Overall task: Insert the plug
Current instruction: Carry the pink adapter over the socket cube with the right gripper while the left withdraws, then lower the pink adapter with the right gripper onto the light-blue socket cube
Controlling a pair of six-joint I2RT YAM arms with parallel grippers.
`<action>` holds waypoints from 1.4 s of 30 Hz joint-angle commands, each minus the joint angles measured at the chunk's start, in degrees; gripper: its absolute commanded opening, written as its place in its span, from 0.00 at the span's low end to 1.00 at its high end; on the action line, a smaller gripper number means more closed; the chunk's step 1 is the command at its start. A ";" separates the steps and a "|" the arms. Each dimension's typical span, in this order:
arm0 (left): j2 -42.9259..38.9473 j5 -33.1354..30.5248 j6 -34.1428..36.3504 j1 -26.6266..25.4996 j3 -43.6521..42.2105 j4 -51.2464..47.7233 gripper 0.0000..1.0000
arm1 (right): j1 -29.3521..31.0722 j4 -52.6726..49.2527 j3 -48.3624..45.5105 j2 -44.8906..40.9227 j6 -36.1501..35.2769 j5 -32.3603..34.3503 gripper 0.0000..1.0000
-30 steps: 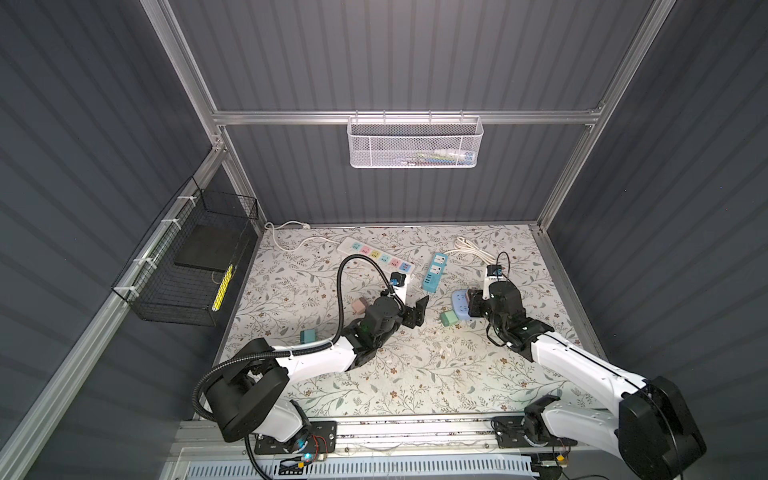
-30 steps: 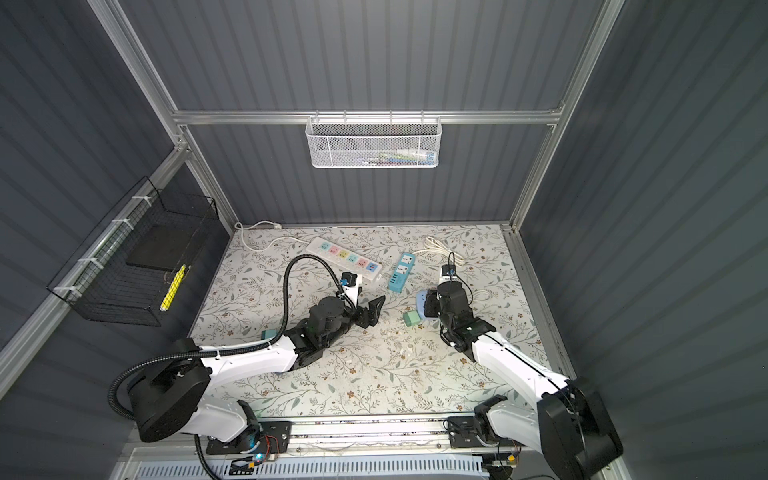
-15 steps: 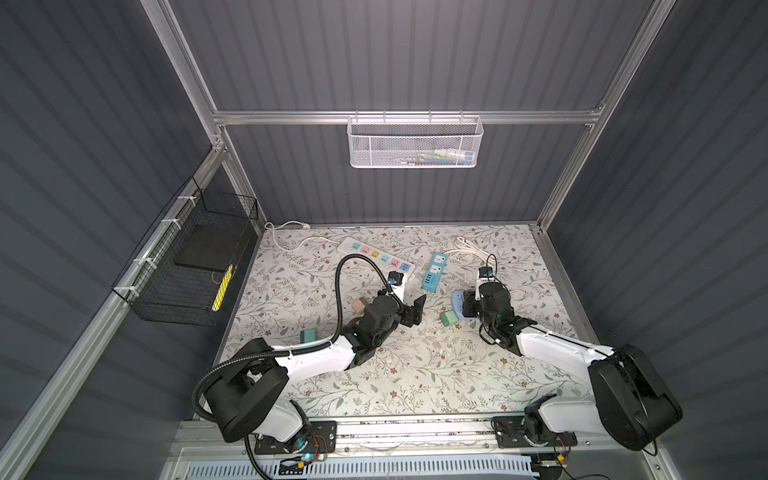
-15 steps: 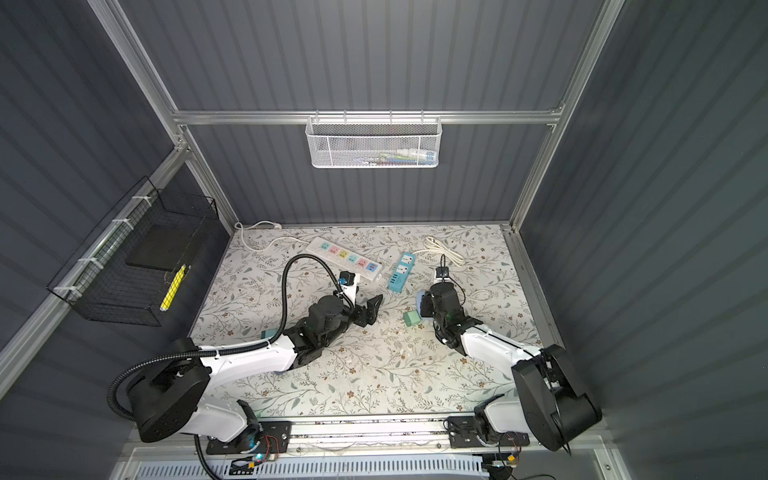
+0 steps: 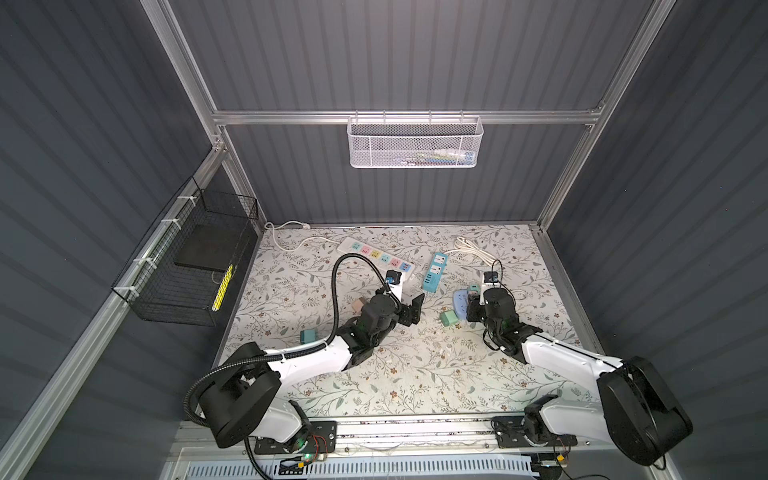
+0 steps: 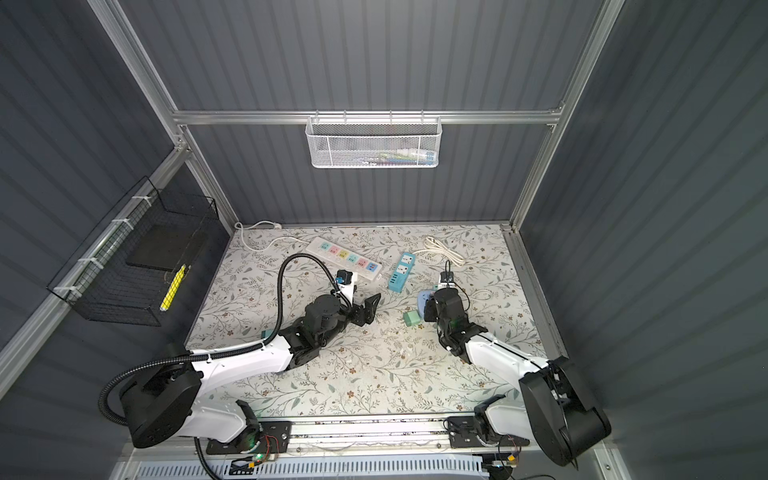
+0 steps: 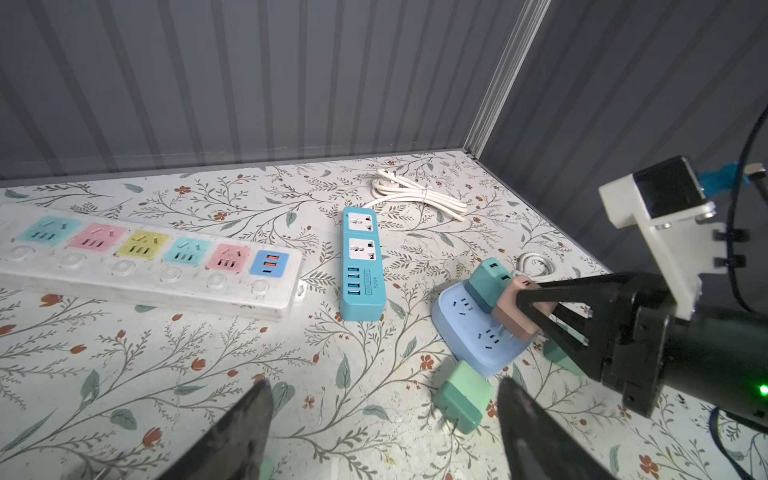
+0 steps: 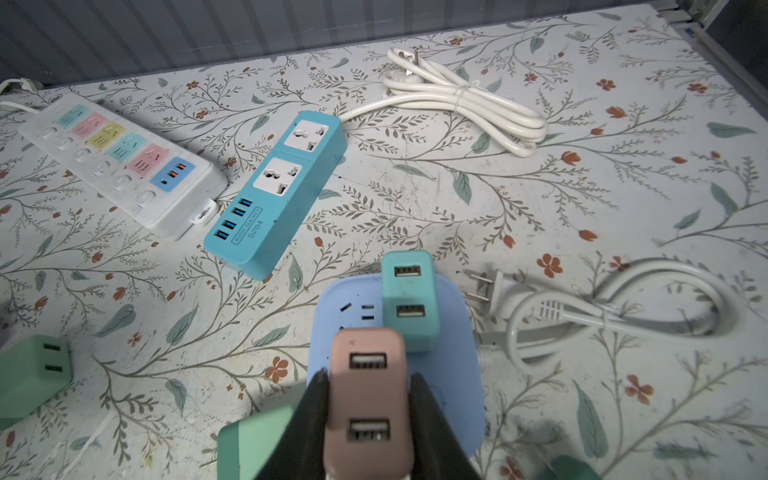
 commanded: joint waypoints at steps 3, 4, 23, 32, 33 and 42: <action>-1.14 -0.80 1.31 0.45 0.01 -0.04 0.84 | 0.14 0.36 -0.13 1.65 -0.36 0.97 0.12; -1.24 -0.78 1.15 0.40 -0.21 0.04 0.84 | 0.16 0.38 0.26 1.95 -0.42 1.10 0.12; -2.39 -0.98 1.59 0.45 -1.23 0.75 0.84 | 2.61 2.85 0.52 4.96 0.50 4.12 0.12; -2.49 -1.37 1.55 0.46 -1.44 1.11 0.84 | 5.06 3.83 0.12 5.39 -0.59 6.86 0.12; -2.70 -1.54 1.33 0.46 -1.63 1.37 0.84 | 5.57 4.09 0.05 5.55 -0.56 7.16 0.12; -6.60 -3.63 0.35 0.49 -5.39 4.75 0.84 | 11.01 7.32 -0.86 10.50 -0.01 11.50 0.12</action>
